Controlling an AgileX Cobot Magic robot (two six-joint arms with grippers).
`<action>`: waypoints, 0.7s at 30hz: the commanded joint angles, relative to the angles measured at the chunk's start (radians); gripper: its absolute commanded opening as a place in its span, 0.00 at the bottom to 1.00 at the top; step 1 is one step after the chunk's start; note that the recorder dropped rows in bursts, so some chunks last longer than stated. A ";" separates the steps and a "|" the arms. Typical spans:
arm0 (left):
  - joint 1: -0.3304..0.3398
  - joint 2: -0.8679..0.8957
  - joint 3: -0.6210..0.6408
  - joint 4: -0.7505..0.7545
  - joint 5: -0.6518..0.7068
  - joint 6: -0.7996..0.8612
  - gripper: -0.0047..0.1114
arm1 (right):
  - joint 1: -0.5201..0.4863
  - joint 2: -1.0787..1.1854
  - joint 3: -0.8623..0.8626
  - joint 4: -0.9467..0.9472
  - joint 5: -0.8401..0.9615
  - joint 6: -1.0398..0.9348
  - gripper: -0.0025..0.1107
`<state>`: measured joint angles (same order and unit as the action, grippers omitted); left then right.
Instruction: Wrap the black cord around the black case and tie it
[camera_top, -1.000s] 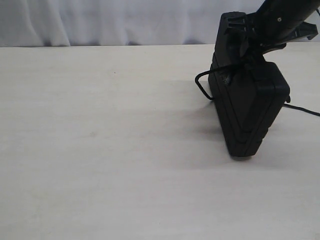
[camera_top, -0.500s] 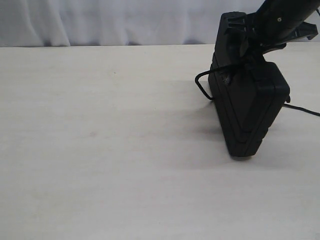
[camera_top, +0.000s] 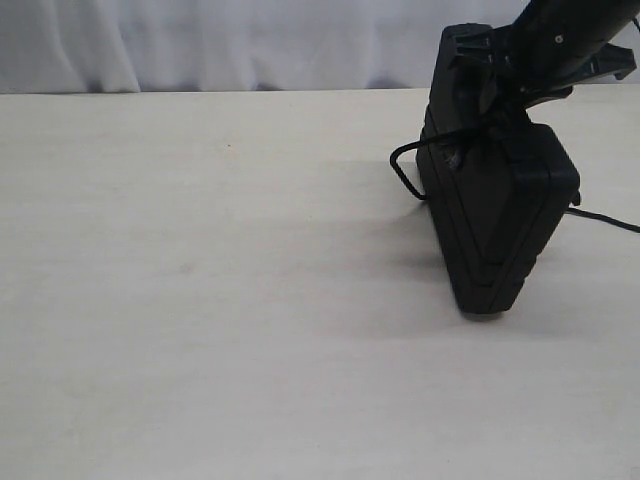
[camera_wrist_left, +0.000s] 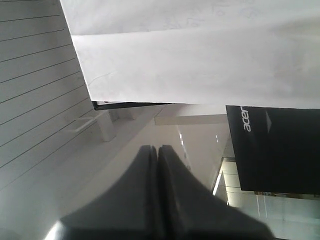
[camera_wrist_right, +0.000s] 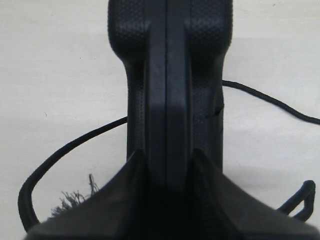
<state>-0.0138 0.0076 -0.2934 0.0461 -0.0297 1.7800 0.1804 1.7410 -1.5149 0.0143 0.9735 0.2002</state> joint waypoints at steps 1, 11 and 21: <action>0.001 -0.008 0.003 -0.001 -0.017 -0.005 0.04 | -0.004 -0.011 -0.015 0.004 -0.034 -0.005 0.06; 0.001 -0.008 0.003 -0.001 -0.012 -0.005 0.04 | -0.004 -0.011 -0.015 0.004 -0.037 -0.005 0.06; 0.001 -0.008 0.099 0.004 -0.129 -0.005 0.04 | -0.004 -0.011 -0.015 0.004 -0.037 -0.005 0.06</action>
<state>-0.0138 0.0037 -0.2489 0.0500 -0.0936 1.7800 0.1804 1.7410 -1.5149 0.0143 0.9735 0.2002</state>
